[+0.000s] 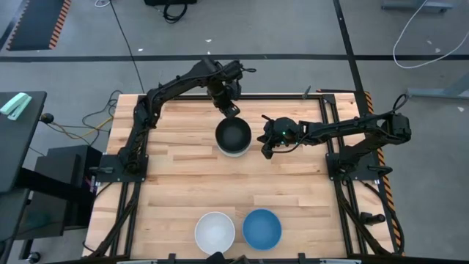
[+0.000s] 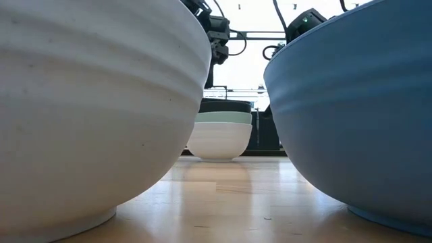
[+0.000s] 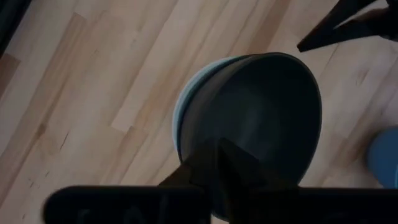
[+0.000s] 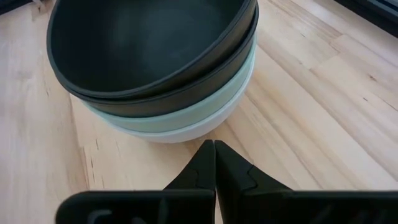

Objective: Nest bowls inside each other
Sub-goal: Stack the black bowl on top of the black bowl

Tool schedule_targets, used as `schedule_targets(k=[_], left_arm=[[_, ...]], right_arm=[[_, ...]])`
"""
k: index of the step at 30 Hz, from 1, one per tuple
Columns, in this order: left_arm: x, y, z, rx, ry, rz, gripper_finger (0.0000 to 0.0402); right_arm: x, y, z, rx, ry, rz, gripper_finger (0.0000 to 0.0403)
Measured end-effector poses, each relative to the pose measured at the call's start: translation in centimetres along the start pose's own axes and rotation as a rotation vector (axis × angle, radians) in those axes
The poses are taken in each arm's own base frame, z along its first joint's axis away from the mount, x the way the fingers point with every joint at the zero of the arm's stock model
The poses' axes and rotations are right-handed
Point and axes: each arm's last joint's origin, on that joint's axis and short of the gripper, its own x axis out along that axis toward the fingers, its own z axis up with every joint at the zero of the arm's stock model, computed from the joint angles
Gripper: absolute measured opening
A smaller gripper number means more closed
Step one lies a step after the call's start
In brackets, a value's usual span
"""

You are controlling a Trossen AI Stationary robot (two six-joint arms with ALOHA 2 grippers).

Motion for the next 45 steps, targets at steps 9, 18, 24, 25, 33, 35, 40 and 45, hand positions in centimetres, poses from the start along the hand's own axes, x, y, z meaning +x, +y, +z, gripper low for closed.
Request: schedule_targets(k=[9, 18, 24, 25, 33, 35, 40, 45], left_arm=[[1.4, 0.0, -0.3, -0.006, 0.043, 0.005, 0.0026], [3.0, 0.5, -0.6, -0.016, 0.085, 0.008, 0.0012], [3.0, 0.5, -0.3, -0.006, 0.054, 0.017, 0.0024], [3.0, 0.5, -0.3, -0.005, 0.049, 0.017, 0.002], [3.0, 0.5, -0.2, -0.006, 0.041, 0.023, 0.0018], [3.4, 0.6, -0.1, -0.009, 0.047, 0.029, 0.0023], [4.9, 1.0, 0.1, -0.016, 0.082, 0.035, 0.0014], [5.1, 1.1, 0.1, -0.017, 0.087, 0.035, 0.0007]], right_arm=[[0.0, -0.1, -0.2, -0.003, 0.02, -0.006, 0.0005], [0.0, -0.1, -0.2, -0.003, 0.019, -0.006, 0.0005], [0.0, -0.1, -0.2, -0.002, 0.019, -0.006, 0.0004], [0.0, -0.1, -0.2, -0.002, 0.02, -0.006, 0.0005], [0.0, -0.1, -0.2, -0.002, 0.019, -0.006, 0.0004], [0.0, -0.1, -0.2, -0.002, 0.019, -0.006, 0.0004], [0.0, 0.1, -0.3, -0.007, 0.024, -0.001, 0.0005], [-0.1, 0.6, -0.4, -0.019, 0.03, 0.012, 0.0003]])
